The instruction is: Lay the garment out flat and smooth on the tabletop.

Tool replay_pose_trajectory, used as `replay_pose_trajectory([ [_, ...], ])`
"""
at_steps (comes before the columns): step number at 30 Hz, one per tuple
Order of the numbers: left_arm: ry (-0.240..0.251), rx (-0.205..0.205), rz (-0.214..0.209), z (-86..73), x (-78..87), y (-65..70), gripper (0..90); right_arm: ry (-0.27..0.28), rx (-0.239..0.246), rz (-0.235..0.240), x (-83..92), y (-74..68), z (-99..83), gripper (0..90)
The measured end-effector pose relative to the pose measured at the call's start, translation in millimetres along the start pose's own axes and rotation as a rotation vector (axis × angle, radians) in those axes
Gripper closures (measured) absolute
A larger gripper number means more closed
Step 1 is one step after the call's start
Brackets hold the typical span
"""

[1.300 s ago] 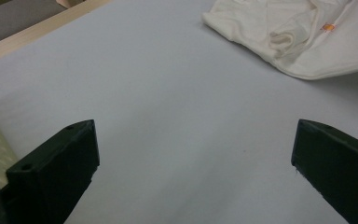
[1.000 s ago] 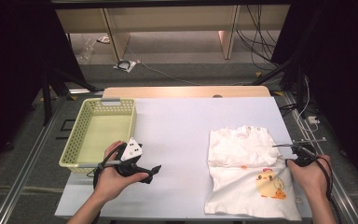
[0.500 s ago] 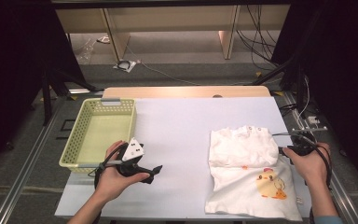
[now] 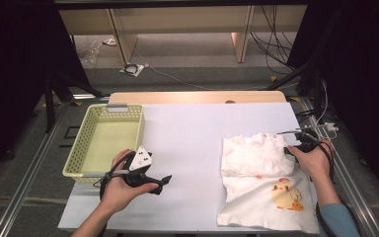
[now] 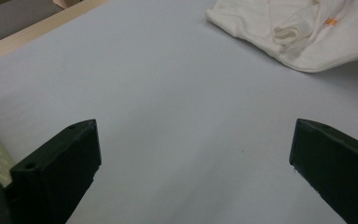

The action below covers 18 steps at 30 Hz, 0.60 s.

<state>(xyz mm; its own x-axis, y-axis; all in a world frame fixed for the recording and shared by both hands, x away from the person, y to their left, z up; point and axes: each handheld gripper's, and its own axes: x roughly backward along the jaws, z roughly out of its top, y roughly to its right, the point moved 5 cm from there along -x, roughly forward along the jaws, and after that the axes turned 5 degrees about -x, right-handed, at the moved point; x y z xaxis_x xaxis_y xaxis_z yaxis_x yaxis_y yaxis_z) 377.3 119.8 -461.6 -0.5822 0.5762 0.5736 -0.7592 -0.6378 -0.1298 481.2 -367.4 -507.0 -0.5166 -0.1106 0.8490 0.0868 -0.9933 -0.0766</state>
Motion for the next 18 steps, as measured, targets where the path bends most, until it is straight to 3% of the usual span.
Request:
replay_pose_trajectory([
  [2,0.003,-0.001,0.001,0.5,0.5,-0.5,1.7,-0.005,-0.022,0.021,-2.1,-2.1,3.2,69.0],
  [6,0.003,-0.003,0.001,0.5,0.3,0.3,1.8,-0.022,-0.008,0.028,-3.4,-9.6,4.5,84.7],
  [9,0.002,-0.005,-0.002,0.7,-0.1,1.7,1.8,-0.037,-0.028,0.007,-3.4,-11.5,8.8,86.5],
  [18,-0.002,0.002,-0.002,-1.6,-2.1,1.9,1.9,0.046,-0.184,0.011,-9.9,-6.8,24.6,86.8],
])
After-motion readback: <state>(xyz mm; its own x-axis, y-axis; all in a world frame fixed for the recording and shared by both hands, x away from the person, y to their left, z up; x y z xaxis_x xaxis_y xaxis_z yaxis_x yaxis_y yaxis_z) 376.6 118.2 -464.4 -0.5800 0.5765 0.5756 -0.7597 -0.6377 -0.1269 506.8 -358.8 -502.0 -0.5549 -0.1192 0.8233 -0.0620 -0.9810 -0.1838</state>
